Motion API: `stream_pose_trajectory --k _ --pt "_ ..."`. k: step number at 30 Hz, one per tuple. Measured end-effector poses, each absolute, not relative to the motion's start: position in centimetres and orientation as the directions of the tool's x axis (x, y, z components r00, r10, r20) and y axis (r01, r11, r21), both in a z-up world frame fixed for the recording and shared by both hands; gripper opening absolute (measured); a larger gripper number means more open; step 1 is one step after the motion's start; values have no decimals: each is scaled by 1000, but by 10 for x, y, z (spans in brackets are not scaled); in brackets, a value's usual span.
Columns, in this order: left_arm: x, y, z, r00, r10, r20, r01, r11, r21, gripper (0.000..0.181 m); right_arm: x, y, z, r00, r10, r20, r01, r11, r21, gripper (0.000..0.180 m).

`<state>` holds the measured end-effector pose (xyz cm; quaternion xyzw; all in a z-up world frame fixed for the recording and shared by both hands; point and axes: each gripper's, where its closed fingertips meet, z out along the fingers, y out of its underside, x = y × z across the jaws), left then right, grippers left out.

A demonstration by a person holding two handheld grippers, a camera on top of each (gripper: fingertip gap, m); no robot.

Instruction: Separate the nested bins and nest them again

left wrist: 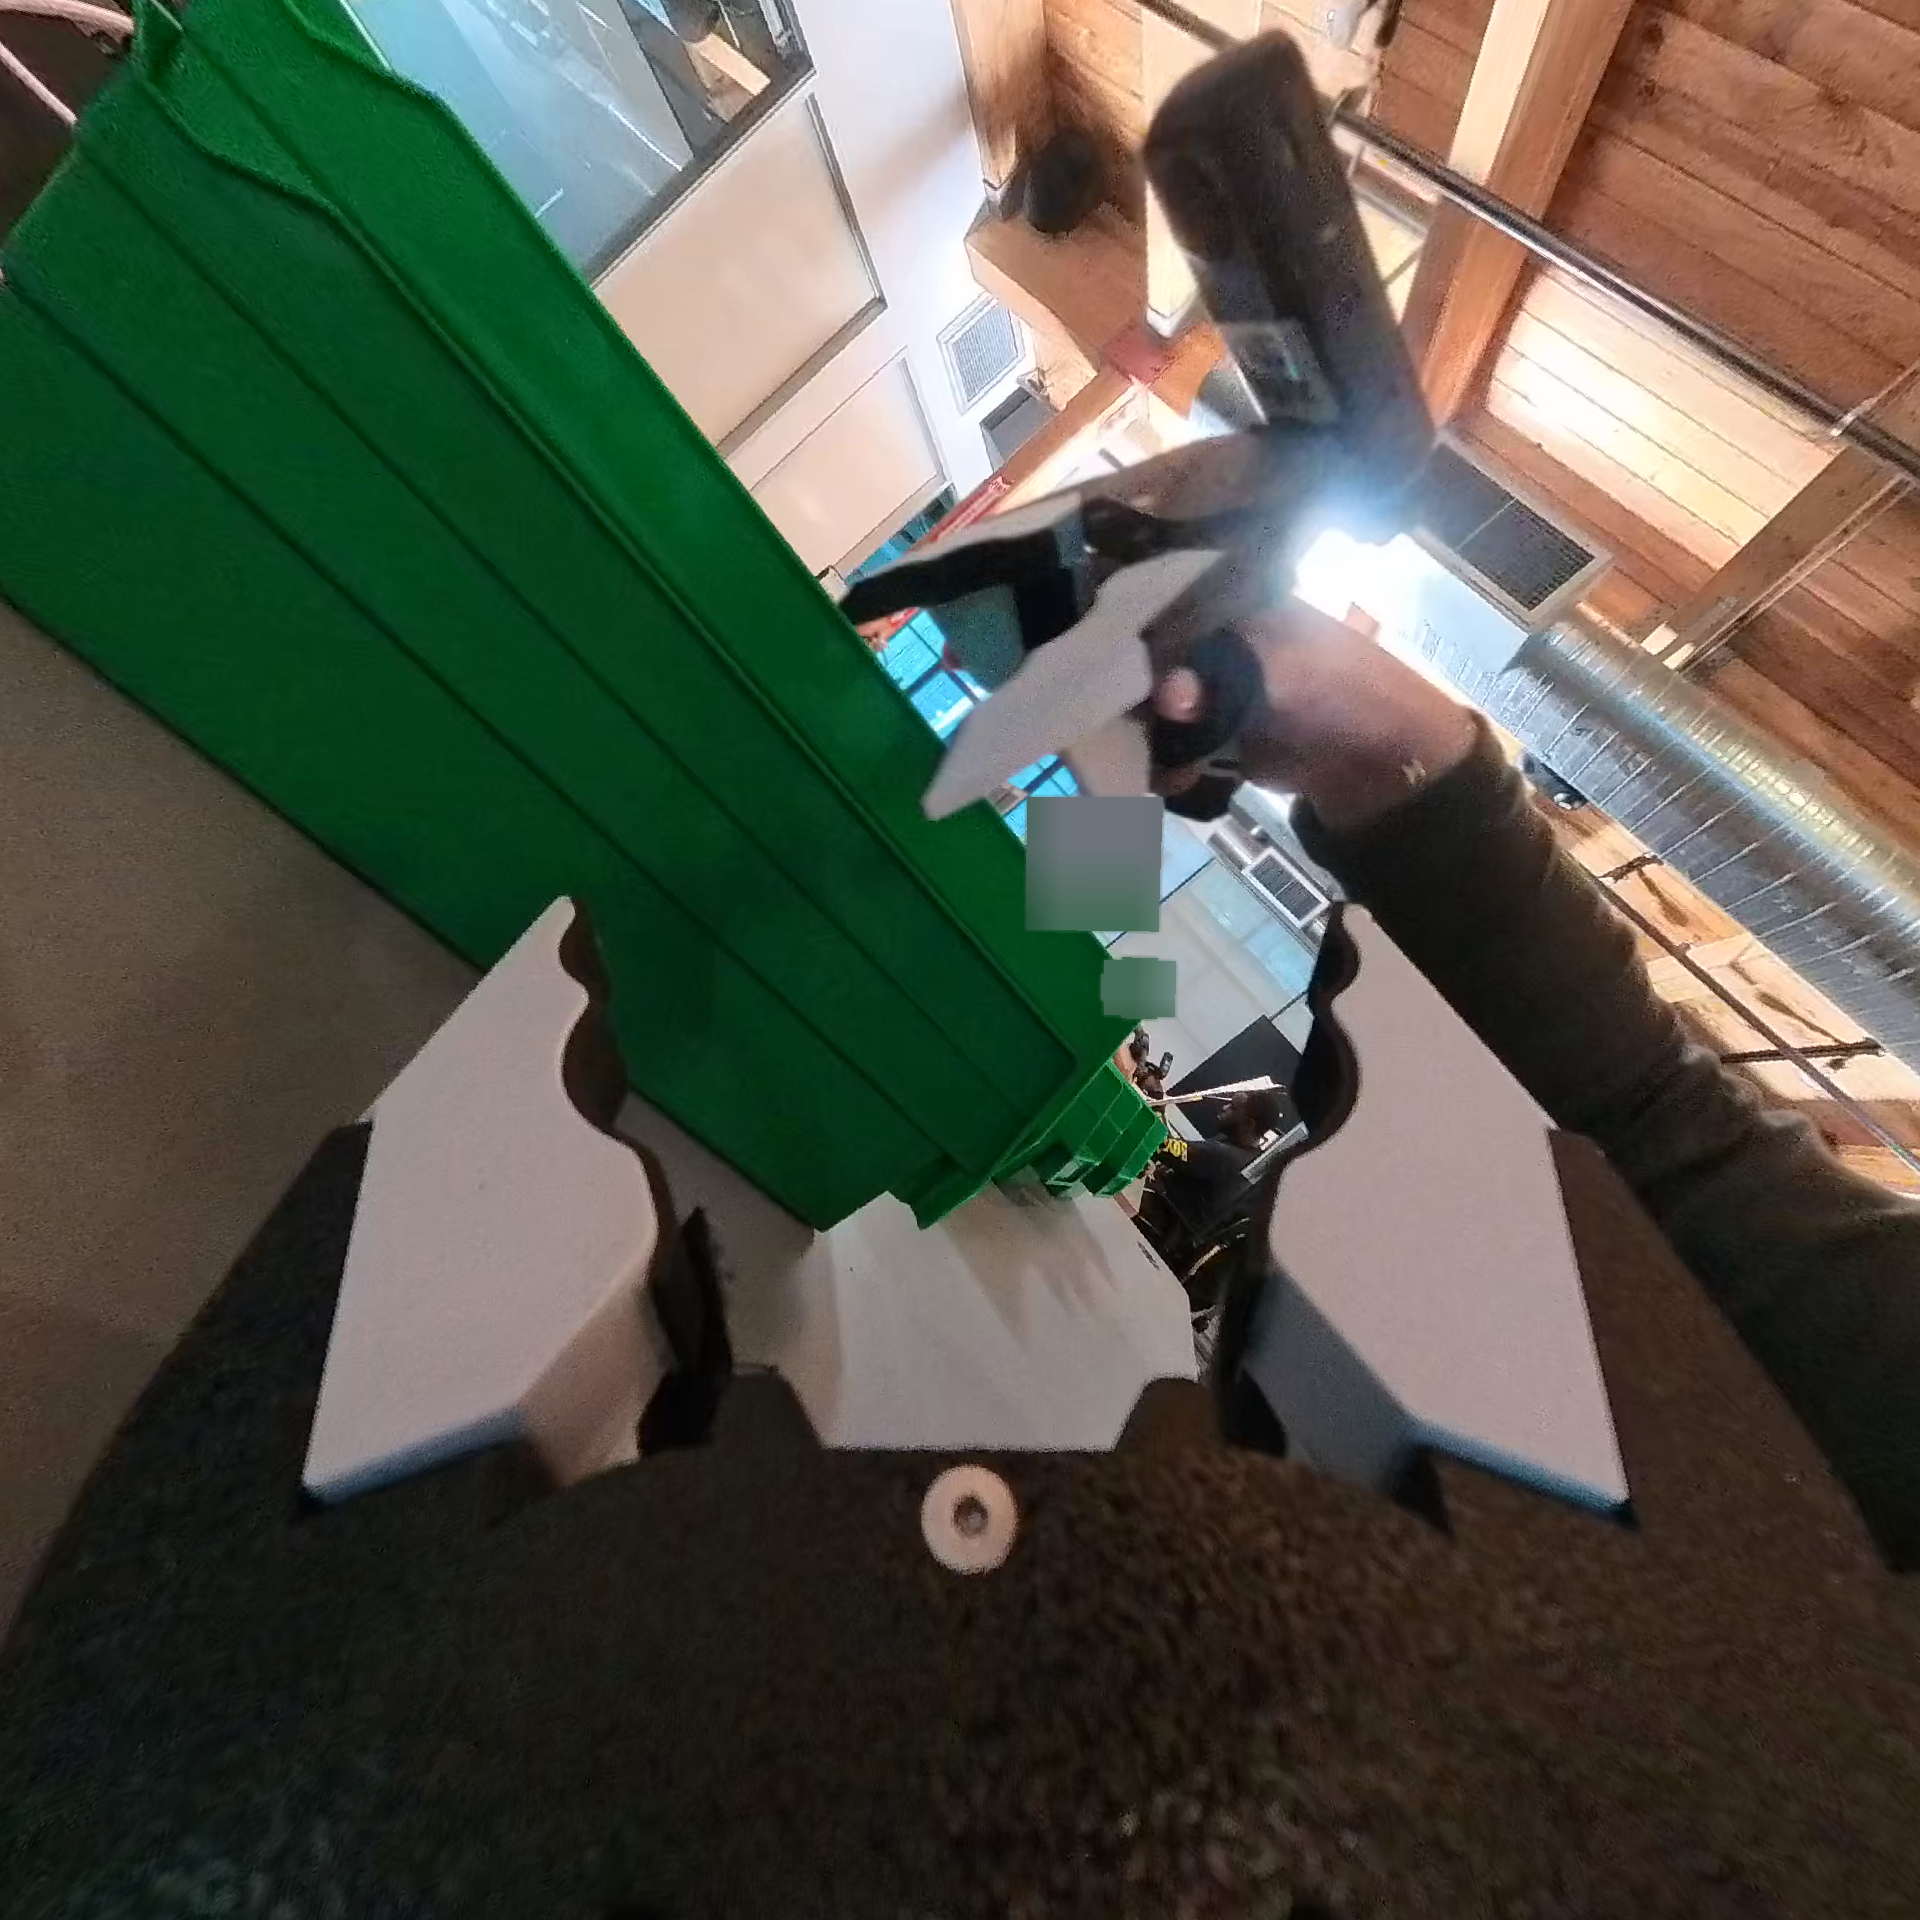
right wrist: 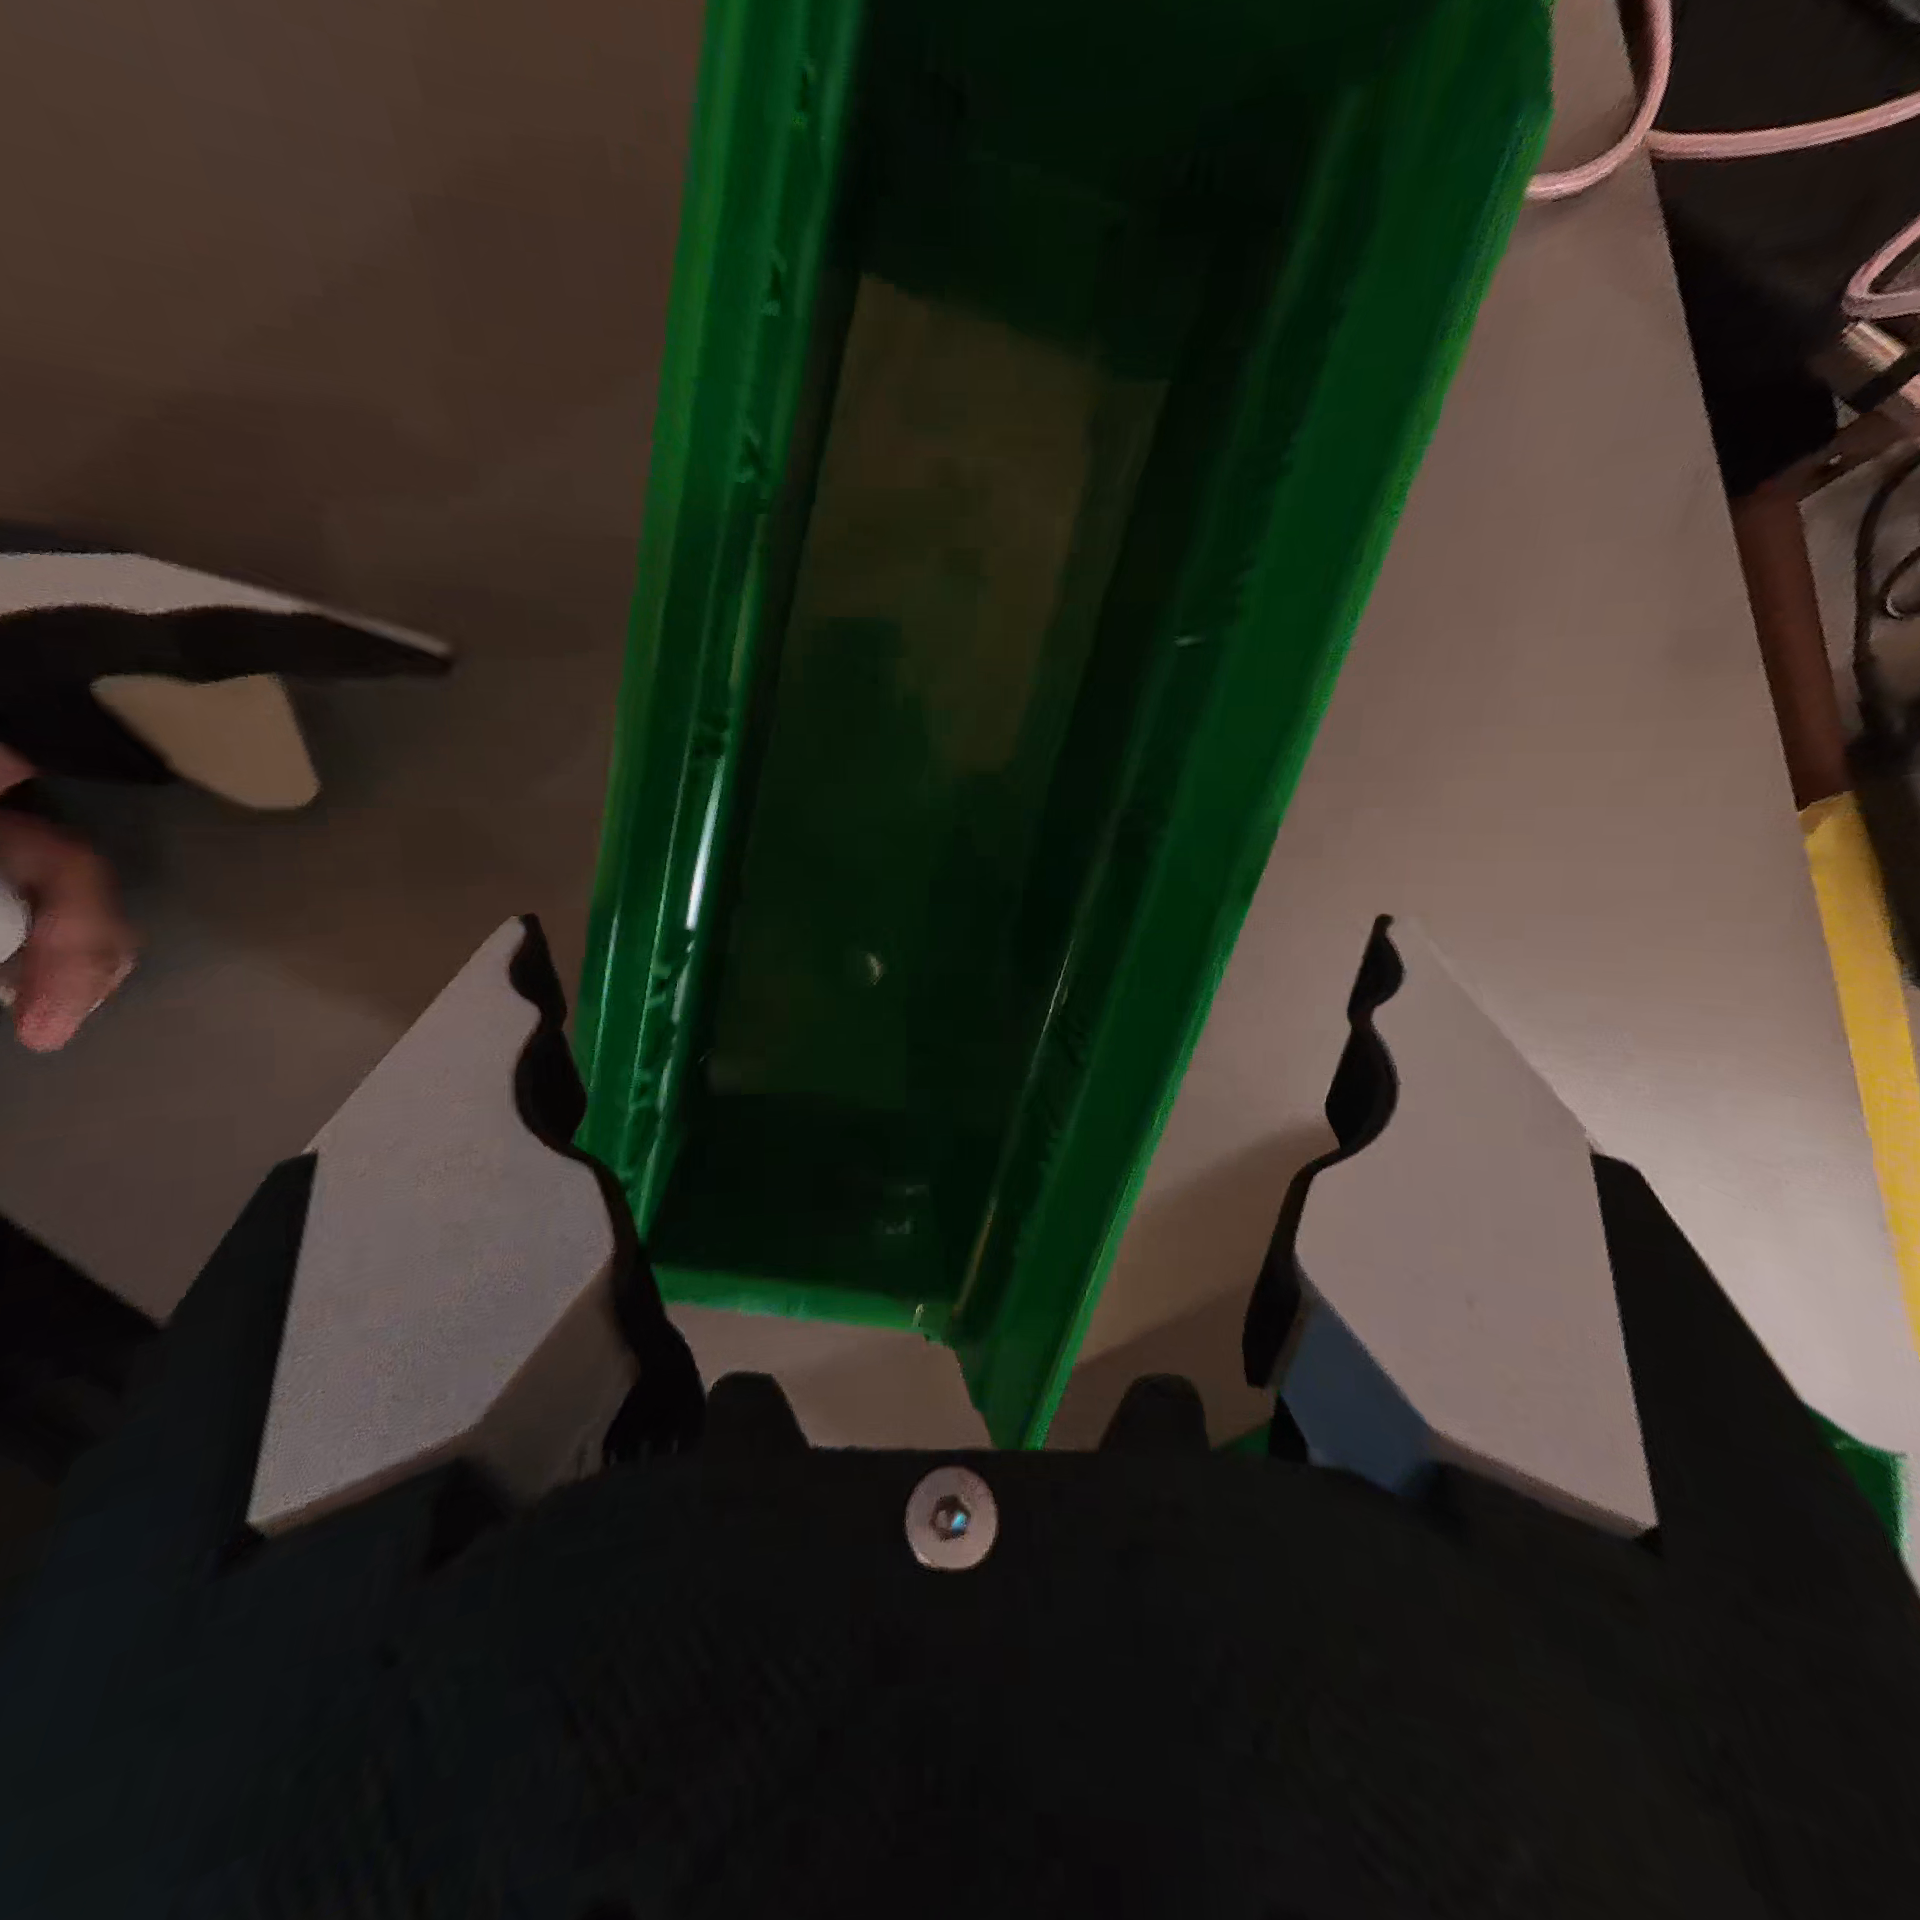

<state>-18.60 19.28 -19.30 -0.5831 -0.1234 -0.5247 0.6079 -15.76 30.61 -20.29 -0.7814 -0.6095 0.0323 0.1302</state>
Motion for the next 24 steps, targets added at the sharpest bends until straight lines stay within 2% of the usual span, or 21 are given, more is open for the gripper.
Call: stream_pose_trajectory --k 1,5,7,12,24 --pt "-187 192 -193 418 -495 762 782 -230 -579 131 -161 308 -207 259 960 107 948 -231 -221 143" --pt "-194 191 -191 418 -494 763 793 -212 -571 131 -167 304 -205 275 960 49 950 -264 -167 107" --pt "-197 191 -192 435 -482 761 790 -201 -579 131 -170 305 -201 277 959 65 950 -263 -170 99" --pt "-198 192 -195 527 -445 724 741 -175 -648 130 -179 301 -184 257 964 65 949 -239 -205 98" --pt "-197 192 -195 506 -454 734 752 -185 -633 130 -184 301 -131 284 959 17 905 -262 -335 99"
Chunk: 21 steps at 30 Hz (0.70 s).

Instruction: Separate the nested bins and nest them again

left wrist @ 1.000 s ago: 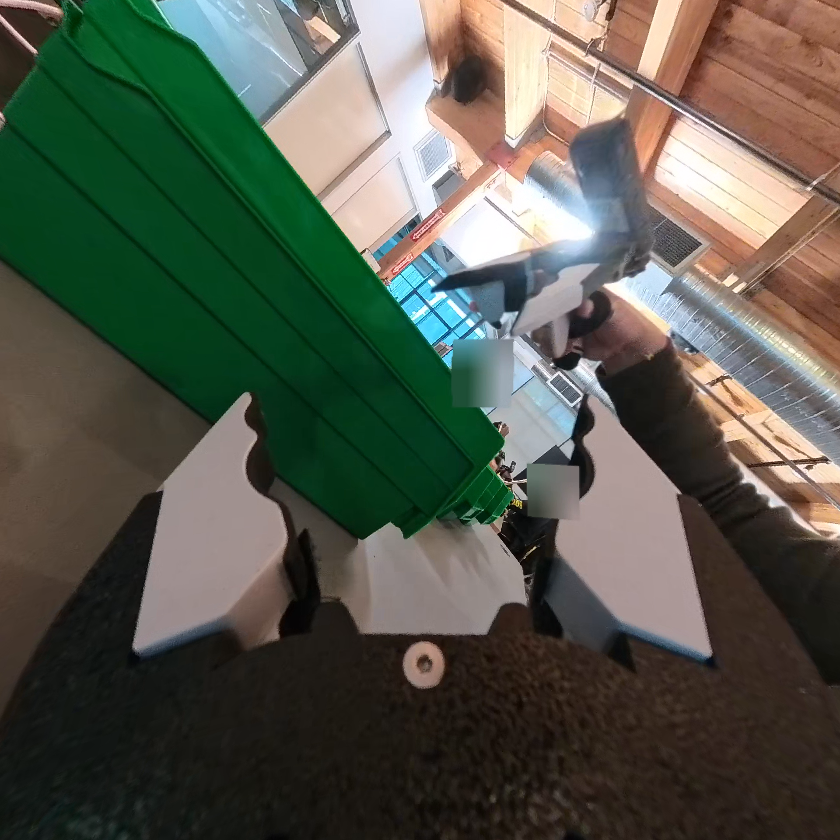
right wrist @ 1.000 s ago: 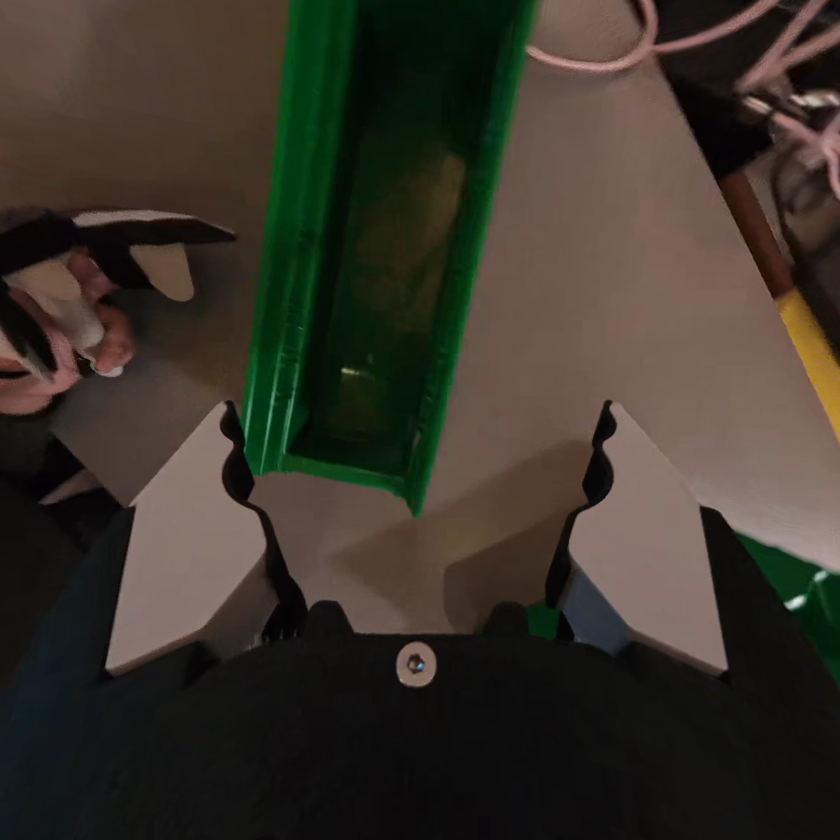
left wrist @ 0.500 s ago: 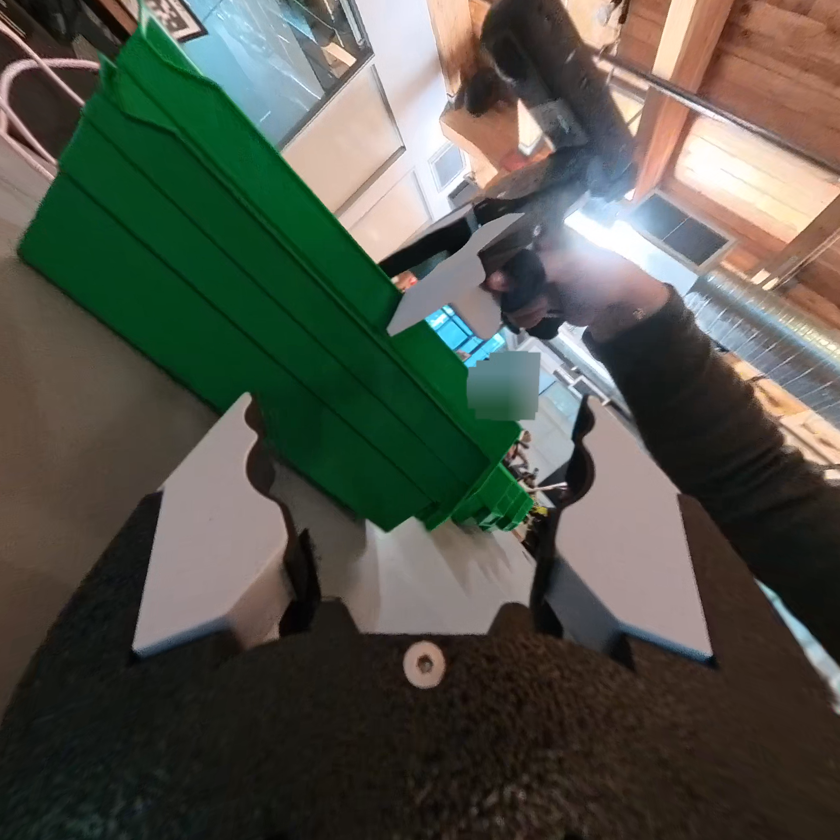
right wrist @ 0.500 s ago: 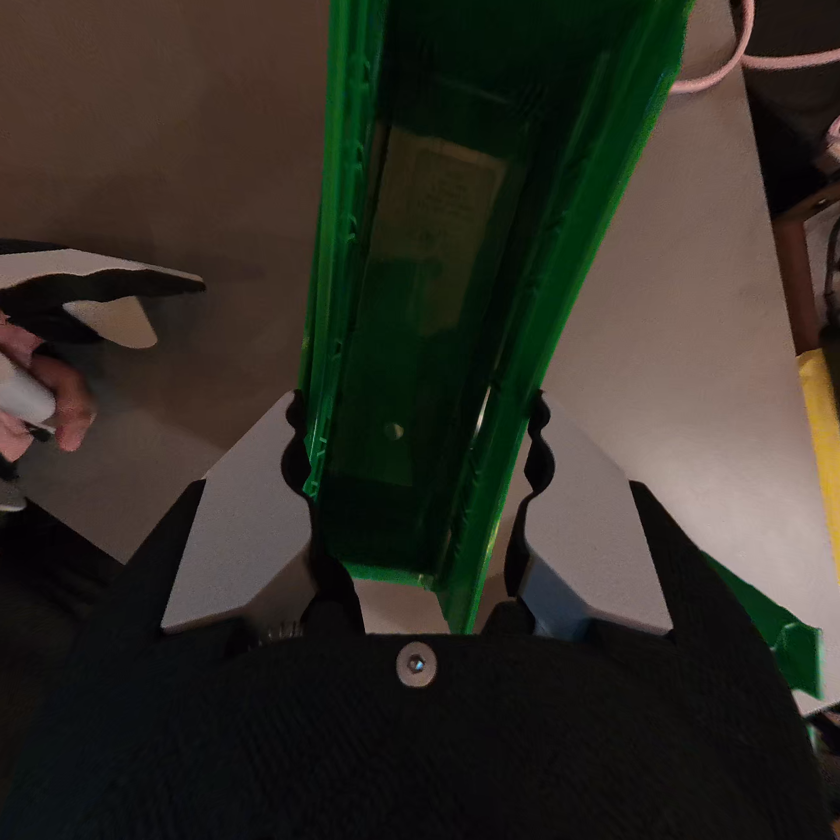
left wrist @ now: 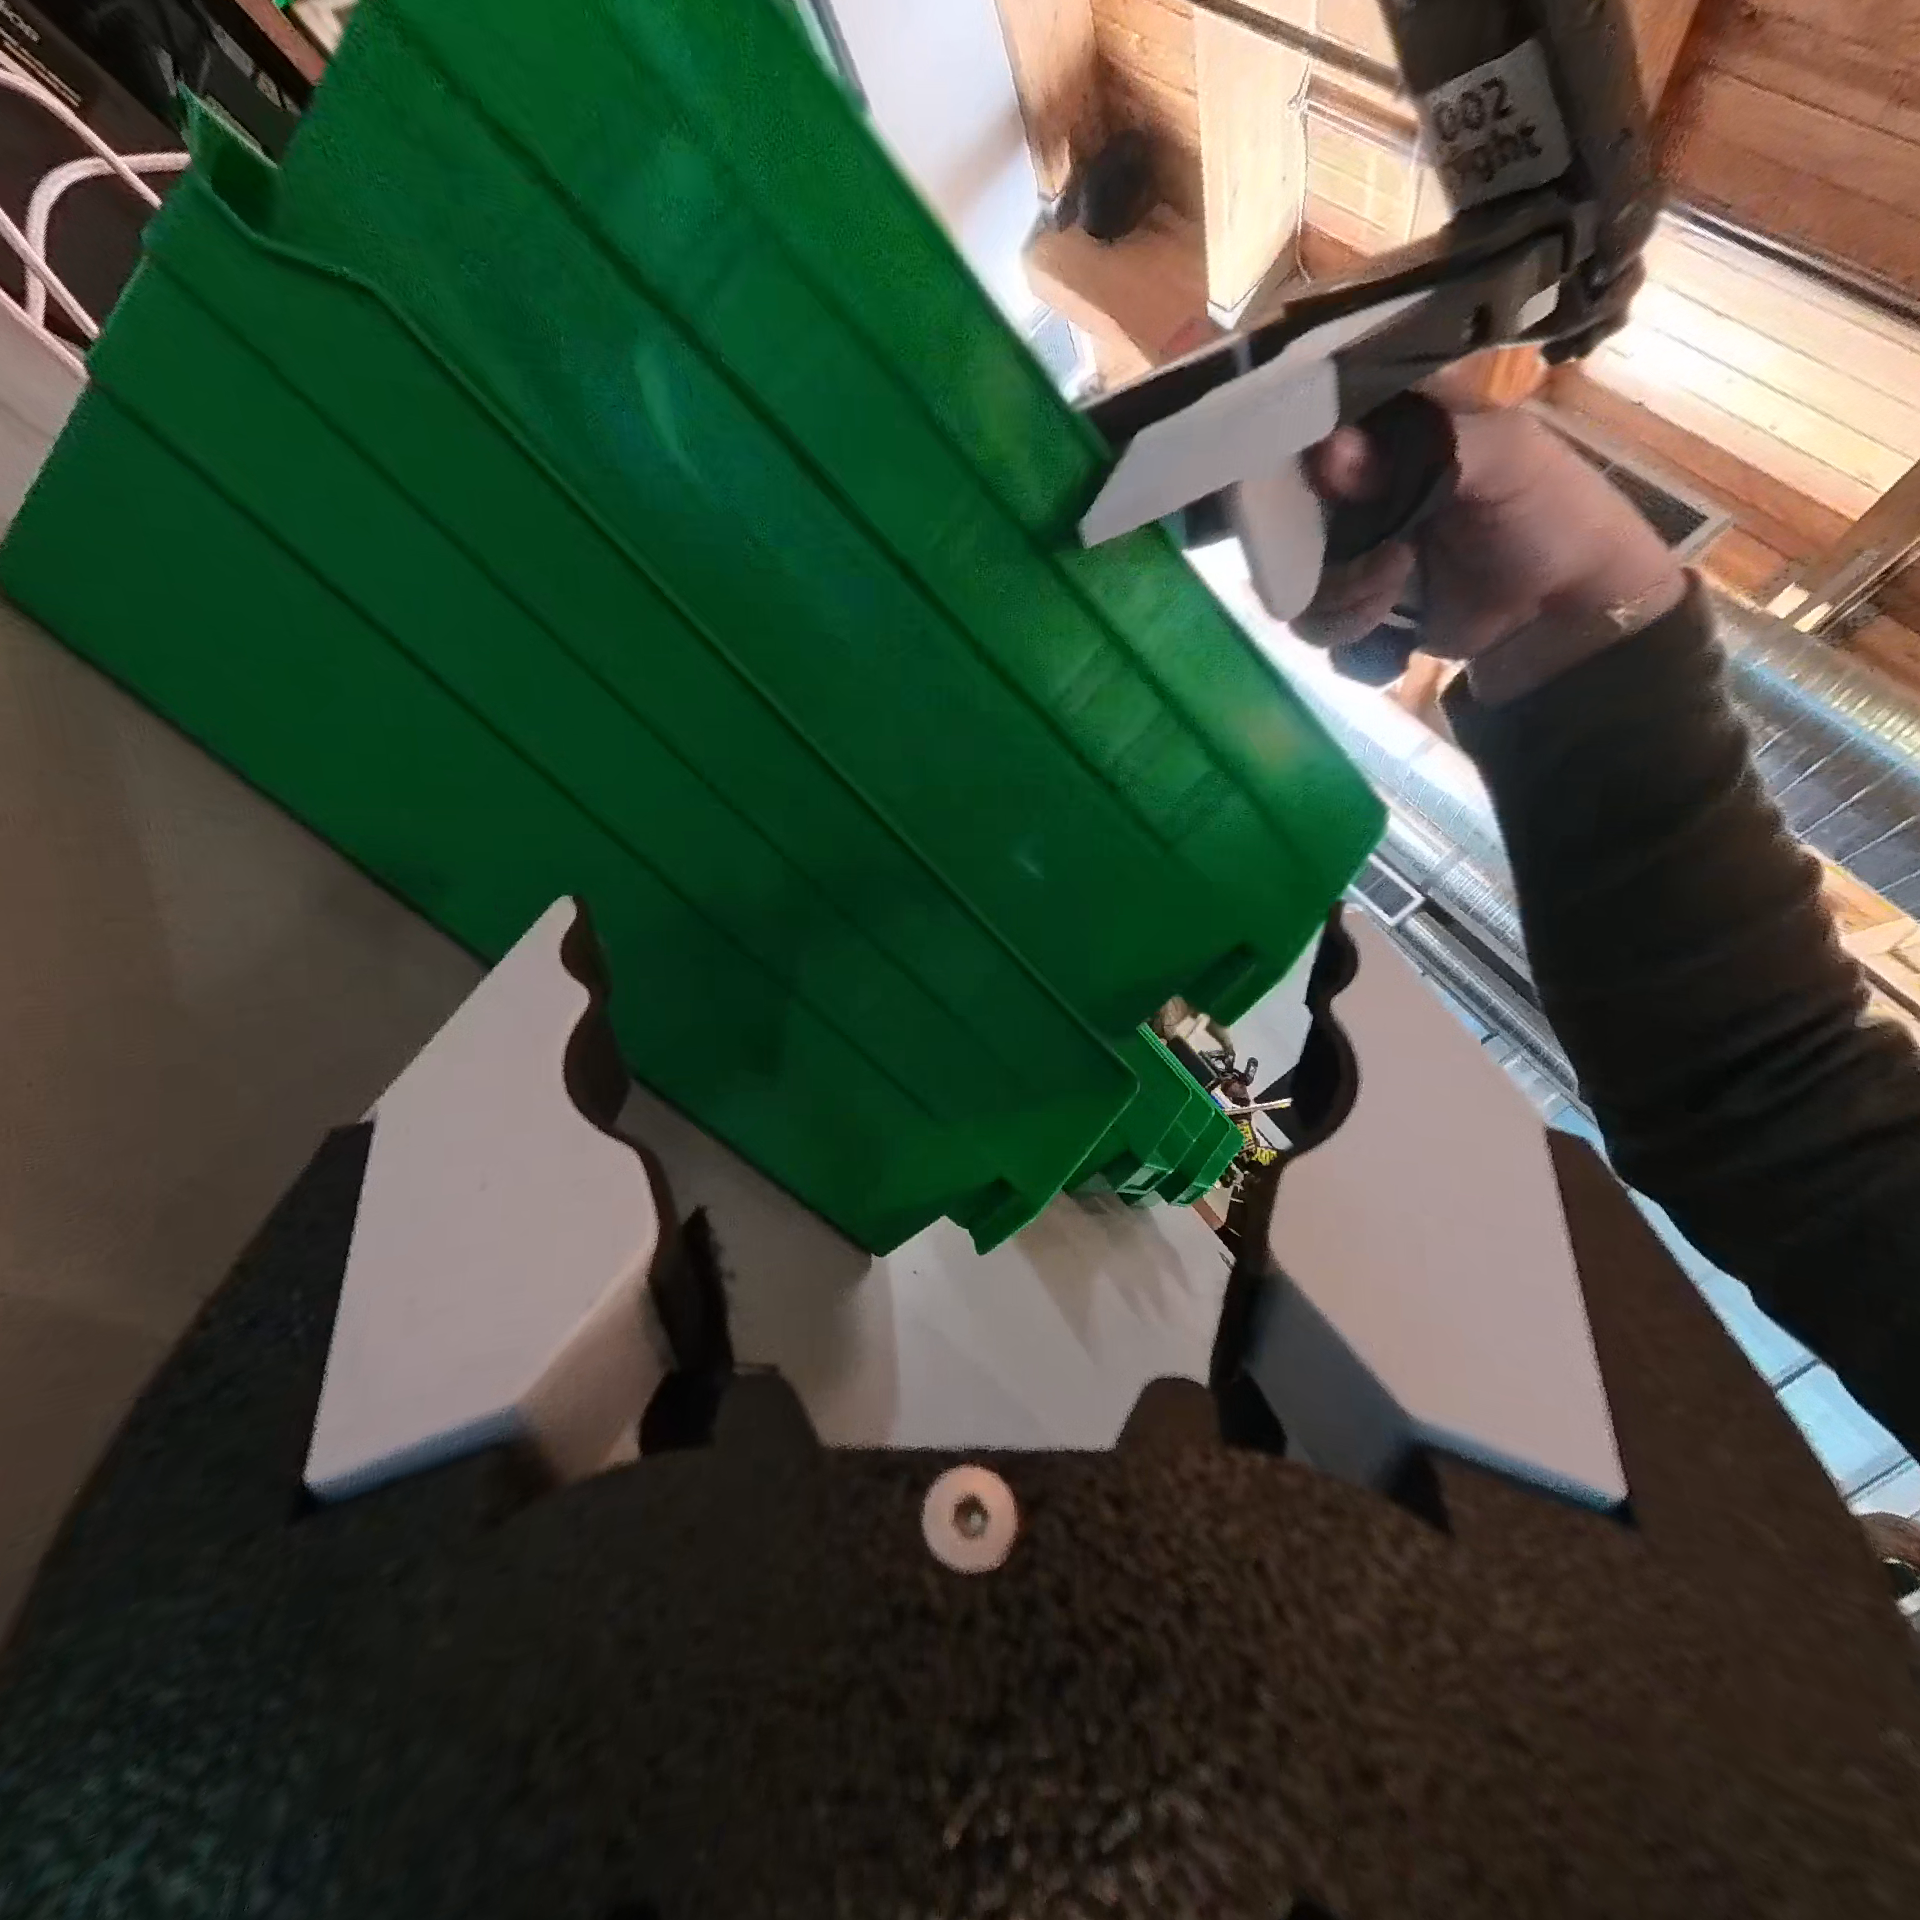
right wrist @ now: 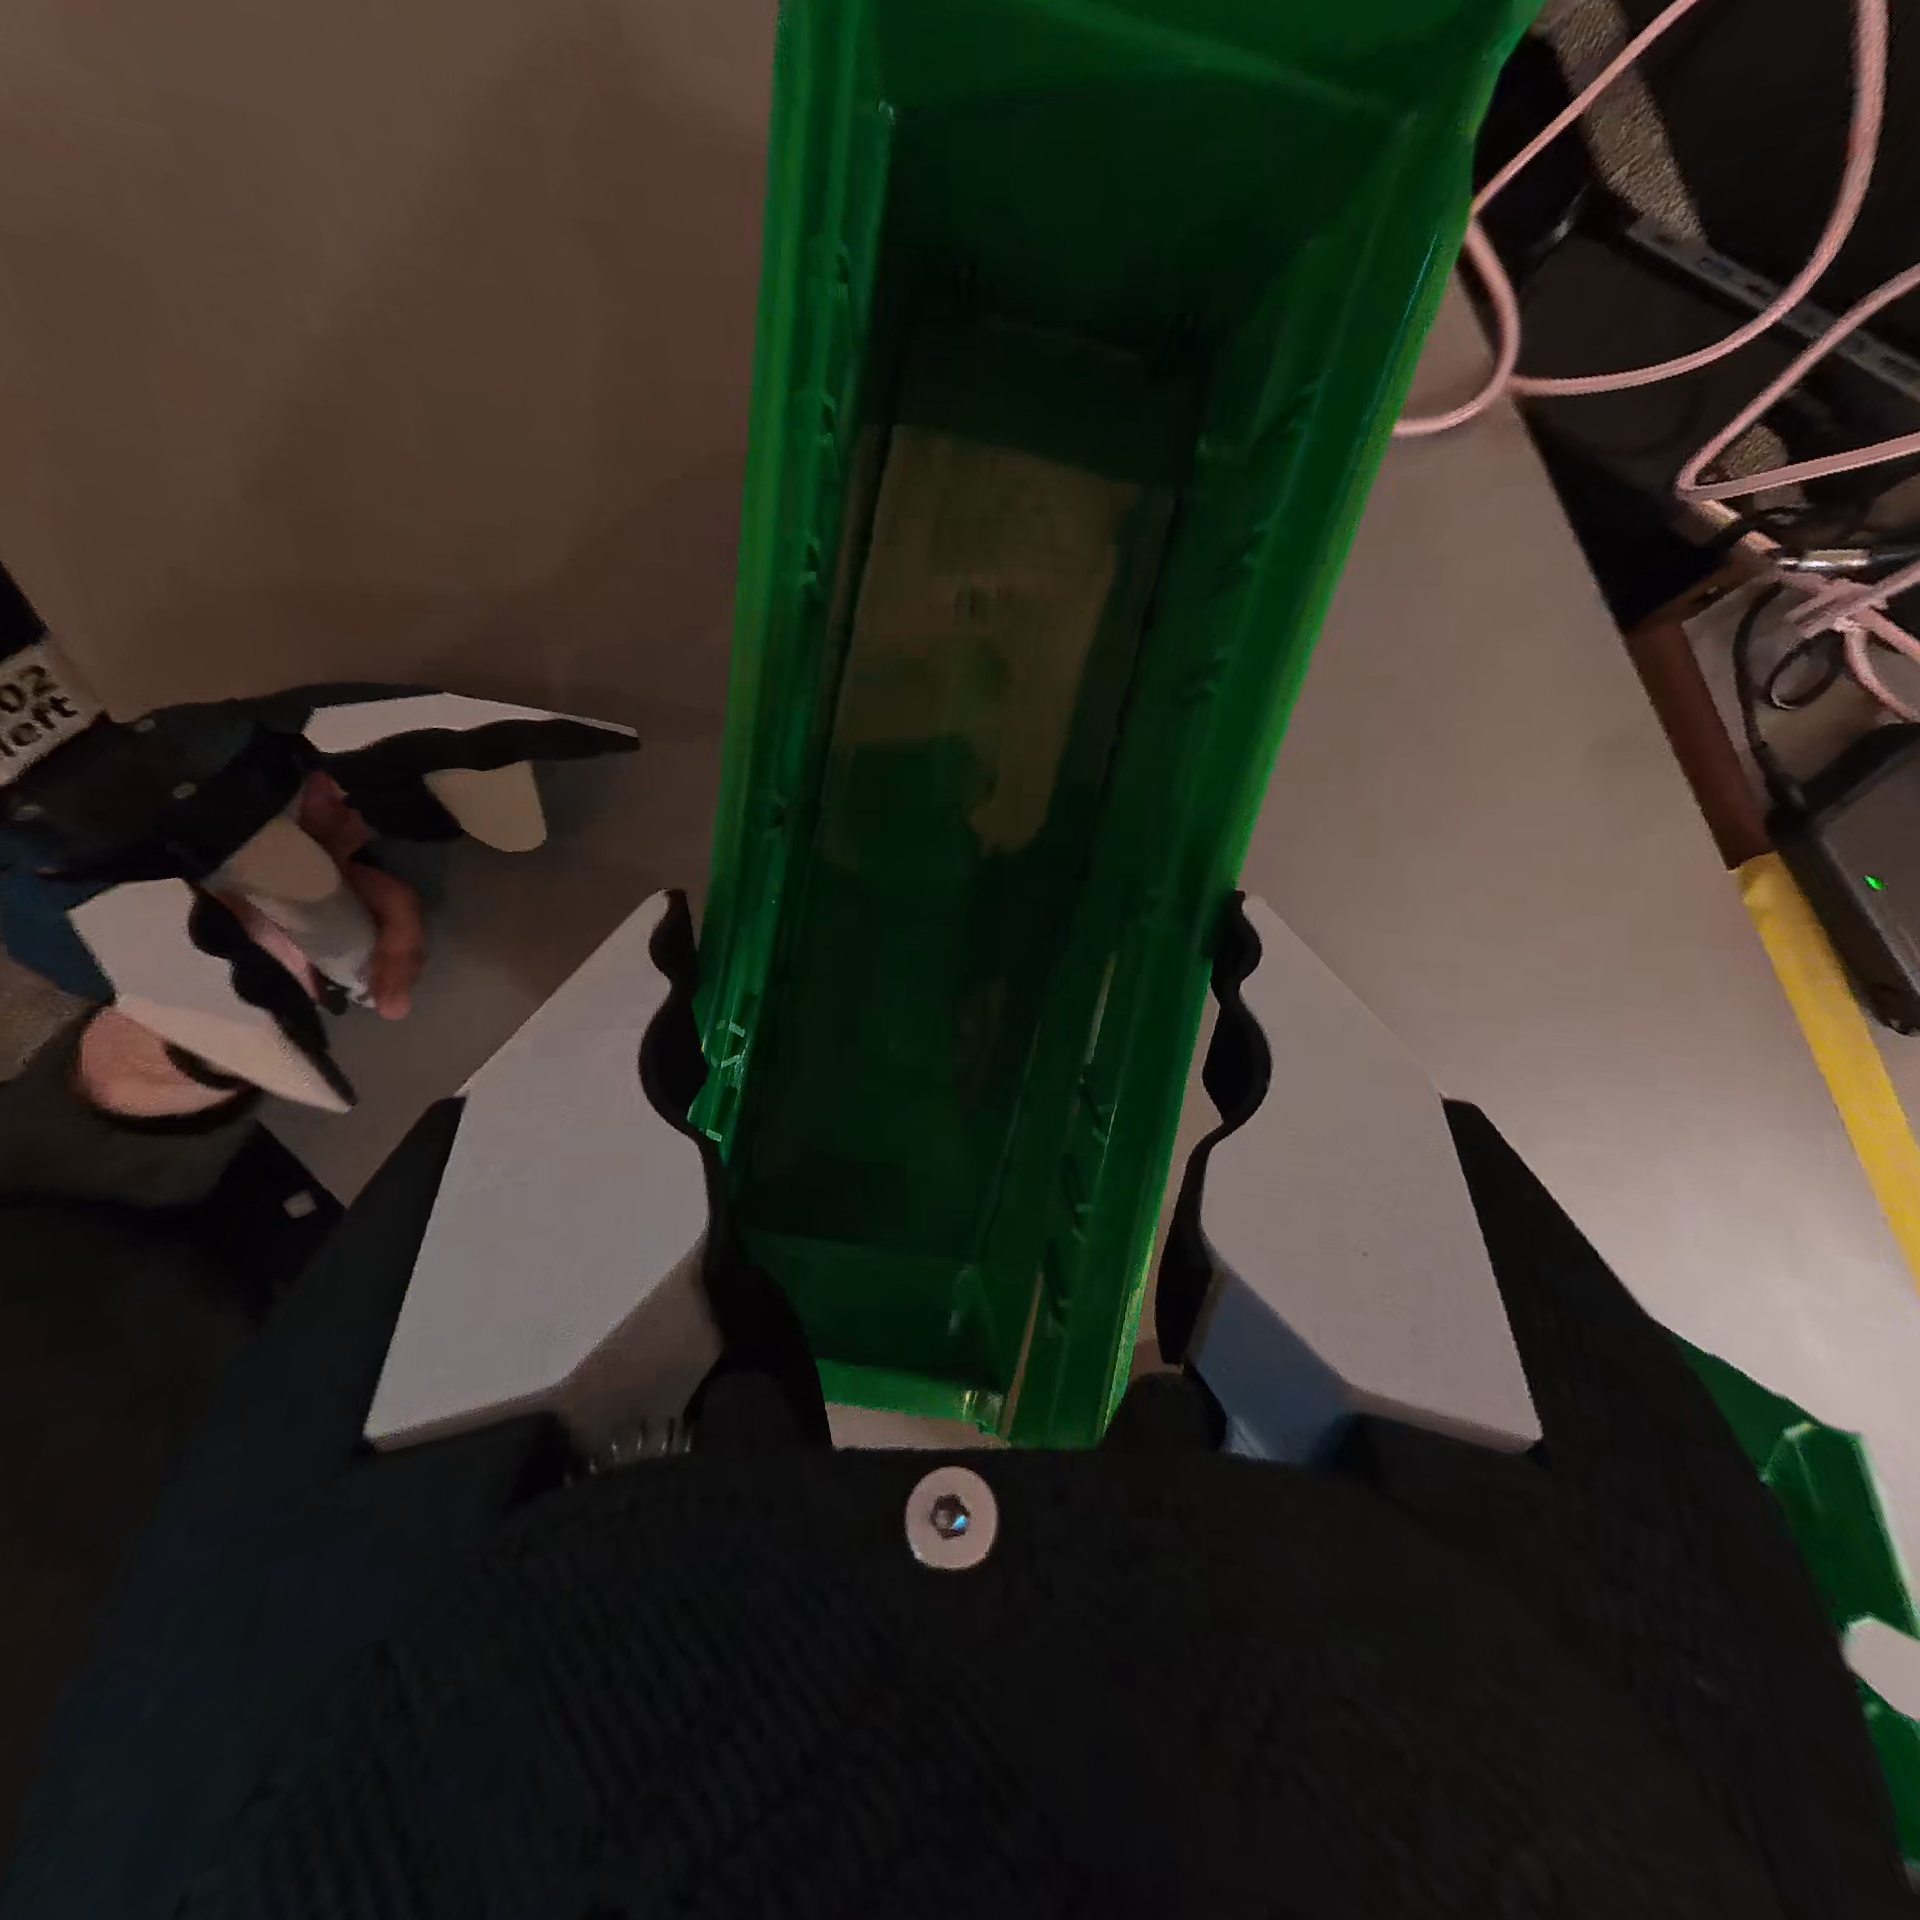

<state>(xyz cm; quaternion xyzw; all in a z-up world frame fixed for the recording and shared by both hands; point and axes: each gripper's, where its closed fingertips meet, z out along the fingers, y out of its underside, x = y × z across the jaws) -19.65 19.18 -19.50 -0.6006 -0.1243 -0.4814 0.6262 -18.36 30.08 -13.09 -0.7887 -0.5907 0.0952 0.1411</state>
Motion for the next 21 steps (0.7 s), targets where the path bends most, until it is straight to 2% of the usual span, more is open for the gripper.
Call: stream_pose_trajectory --k 4,10,13,17,21 --pt "-197 192 -194 500 -456 736 757 -183 -627 130 -160 319 -89 358 933 29 842 -309 -442 101" --pt "-193 193 -194 490 -463 738 757 -193 -624 130 -78 371 -63 559 805 199 755 -395 -523 102" --pt "-191 194 -195 491 -463 738 754 -199 -626 130 -37 386 -88 671 724 157 683 -522 -511 104" --pt "-189 194 -195 489 -466 738 753 -202 -626 130 -7 397 -154 758 650 60 600 -658 -454 103" --pt "-188 194 -195 486 -468 738 753 -205 -625 130 21 402 -206 812 567 141 570 -717 -401 107"
